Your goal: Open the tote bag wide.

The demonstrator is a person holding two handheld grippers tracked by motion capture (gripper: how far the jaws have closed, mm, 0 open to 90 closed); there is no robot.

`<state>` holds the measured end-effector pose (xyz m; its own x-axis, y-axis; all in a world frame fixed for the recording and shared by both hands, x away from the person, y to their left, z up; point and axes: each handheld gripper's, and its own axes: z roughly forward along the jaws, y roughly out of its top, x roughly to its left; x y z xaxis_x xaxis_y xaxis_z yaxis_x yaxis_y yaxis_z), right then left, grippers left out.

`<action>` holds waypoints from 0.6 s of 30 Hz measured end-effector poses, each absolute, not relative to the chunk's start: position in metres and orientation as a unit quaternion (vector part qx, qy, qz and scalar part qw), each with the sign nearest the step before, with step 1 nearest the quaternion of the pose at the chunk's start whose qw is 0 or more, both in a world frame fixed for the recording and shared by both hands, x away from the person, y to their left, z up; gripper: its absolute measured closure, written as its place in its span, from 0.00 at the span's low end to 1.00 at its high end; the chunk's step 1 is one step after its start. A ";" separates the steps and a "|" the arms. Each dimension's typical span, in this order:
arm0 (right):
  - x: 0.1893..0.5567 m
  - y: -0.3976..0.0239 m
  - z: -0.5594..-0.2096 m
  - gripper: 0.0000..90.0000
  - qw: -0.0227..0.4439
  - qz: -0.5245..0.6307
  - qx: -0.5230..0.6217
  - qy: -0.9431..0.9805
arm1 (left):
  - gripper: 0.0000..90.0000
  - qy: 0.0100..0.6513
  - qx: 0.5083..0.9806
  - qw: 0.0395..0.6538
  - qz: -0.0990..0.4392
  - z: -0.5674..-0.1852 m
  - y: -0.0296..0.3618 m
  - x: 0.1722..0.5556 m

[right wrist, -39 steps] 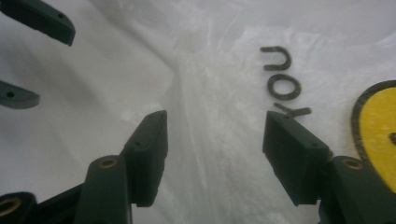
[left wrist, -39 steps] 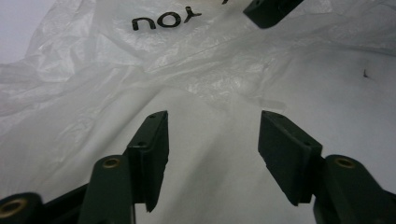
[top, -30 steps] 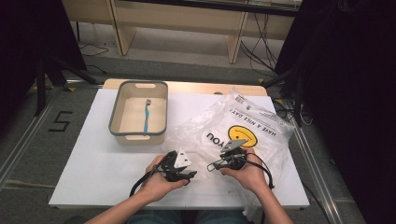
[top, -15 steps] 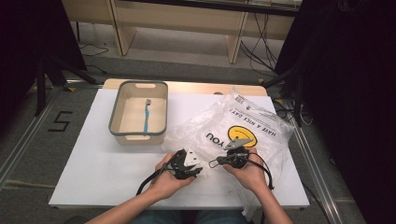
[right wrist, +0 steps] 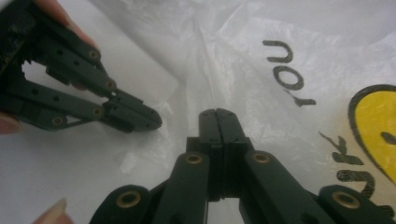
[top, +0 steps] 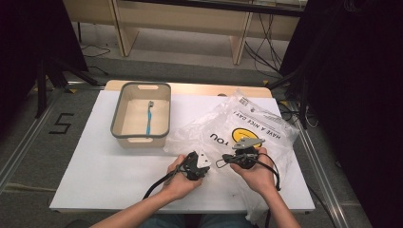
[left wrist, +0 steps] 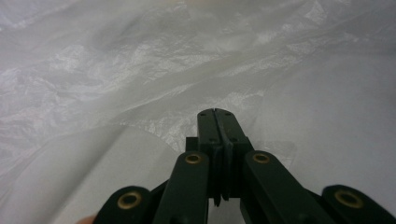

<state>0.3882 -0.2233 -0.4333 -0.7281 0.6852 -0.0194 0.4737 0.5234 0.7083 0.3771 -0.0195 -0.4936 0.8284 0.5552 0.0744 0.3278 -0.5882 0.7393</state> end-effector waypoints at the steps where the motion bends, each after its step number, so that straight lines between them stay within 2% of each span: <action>1: 0.388 -0.224 -0.431 1.00 0.154 0.356 0.338 0.857 | 0.99 0.251 0.878 0.378 0.151 -0.494 -0.019 0.377; 11: 0.387 -0.227 -0.397 1.00 0.248 0.377 0.343 0.824 | 0.99 0.250 0.878 0.377 0.155 -0.494 -0.020 0.376; 18: 0.389 -0.233 -0.385 1.00 0.279 0.397 0.360 0.797 | 0.99 0.249 0.878 0.376 0.158 -0.495 -0.020 0.375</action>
<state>0.3887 -0.2325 -0.3851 -0.5850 0.7952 -0.1595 0.3515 0.4258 0.8338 0.3755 -0.0204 -0.4946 0.8266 0.5555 0.0904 0.3177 -0.5930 0.7399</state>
